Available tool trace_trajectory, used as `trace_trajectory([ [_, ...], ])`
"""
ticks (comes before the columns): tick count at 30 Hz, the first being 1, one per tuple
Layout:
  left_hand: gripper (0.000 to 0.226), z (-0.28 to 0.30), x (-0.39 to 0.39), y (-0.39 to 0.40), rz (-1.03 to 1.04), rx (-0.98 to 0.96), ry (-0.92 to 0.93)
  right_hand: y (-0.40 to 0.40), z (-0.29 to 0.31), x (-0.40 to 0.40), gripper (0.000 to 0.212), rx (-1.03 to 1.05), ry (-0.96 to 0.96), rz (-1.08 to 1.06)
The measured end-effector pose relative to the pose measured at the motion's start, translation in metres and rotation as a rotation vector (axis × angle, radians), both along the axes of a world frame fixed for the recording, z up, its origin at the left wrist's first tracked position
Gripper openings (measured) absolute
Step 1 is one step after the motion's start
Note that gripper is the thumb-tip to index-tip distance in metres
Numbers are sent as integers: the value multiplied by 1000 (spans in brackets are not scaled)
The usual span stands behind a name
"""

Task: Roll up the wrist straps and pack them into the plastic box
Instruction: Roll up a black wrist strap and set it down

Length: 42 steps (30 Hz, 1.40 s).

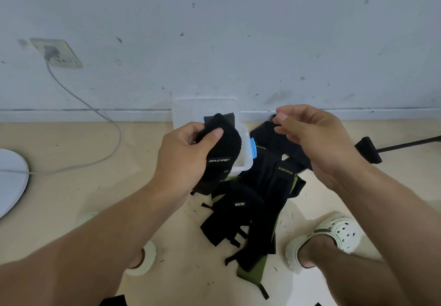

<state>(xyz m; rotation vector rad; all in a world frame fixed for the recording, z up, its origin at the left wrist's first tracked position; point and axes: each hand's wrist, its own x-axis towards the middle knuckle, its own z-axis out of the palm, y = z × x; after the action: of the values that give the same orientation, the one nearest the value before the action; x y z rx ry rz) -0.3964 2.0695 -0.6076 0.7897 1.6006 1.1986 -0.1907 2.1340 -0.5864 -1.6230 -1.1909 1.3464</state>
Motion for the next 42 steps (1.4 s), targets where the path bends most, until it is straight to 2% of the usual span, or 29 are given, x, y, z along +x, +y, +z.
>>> trace_trajectory([
  [6,7,-10,6,6,-66,-47,-5,29,-41,13,15,-83,-128,-33],
  [12,12,-11,18,15,-96,-42,33,43,-75,-1,23,-159,-160,-17],
  [17,19,-11,12,19,-65,-46,74,30,-96,-26,33,-237,-237,206],
  [21,21,-6,4,23,19,-2,71,17,-92,-38,54,-389,-252,608],
  [23,22,-4,-1,25,66,30,52,13,-83,-38,57,-383,-229,801],
  [25,21,-2,-6,26,104,53,29,11,-76,-38,45,-366,-167,899],
  [27,23,-1,-10,25,113,52,-14,9,-74,-38,28,-360,-56,882],
  [29,26,-2,-11,23,76,38,-61,8,-73,-41,20,-356,64,842],
  [31,27,-4,-11,20,22,36,-57,9,-73,-43,19,-409,175,856],
  [33,24,-6,-12,18,-1,56,-10,12,-81,-42,24,-513,196,893],
  [35,23,-7,-14,17,0,63,36,13,-107,-40,32,-560,8,898],
  [38,21,-8,-17,17,5,60,65,7,-166,-32,43,-404,-586,860],
  [39,21,-7,-18,16,2,57,69,2,-183,-28,51,-372,-730,861],
  [40,21,-6,-19,15,-5,54,73,-3,-198,-24,59,-378,-801,848],
  [42,21,-5,-21,14,-27,44,86,-12,-223,-18,72,-414,-823,805],
])
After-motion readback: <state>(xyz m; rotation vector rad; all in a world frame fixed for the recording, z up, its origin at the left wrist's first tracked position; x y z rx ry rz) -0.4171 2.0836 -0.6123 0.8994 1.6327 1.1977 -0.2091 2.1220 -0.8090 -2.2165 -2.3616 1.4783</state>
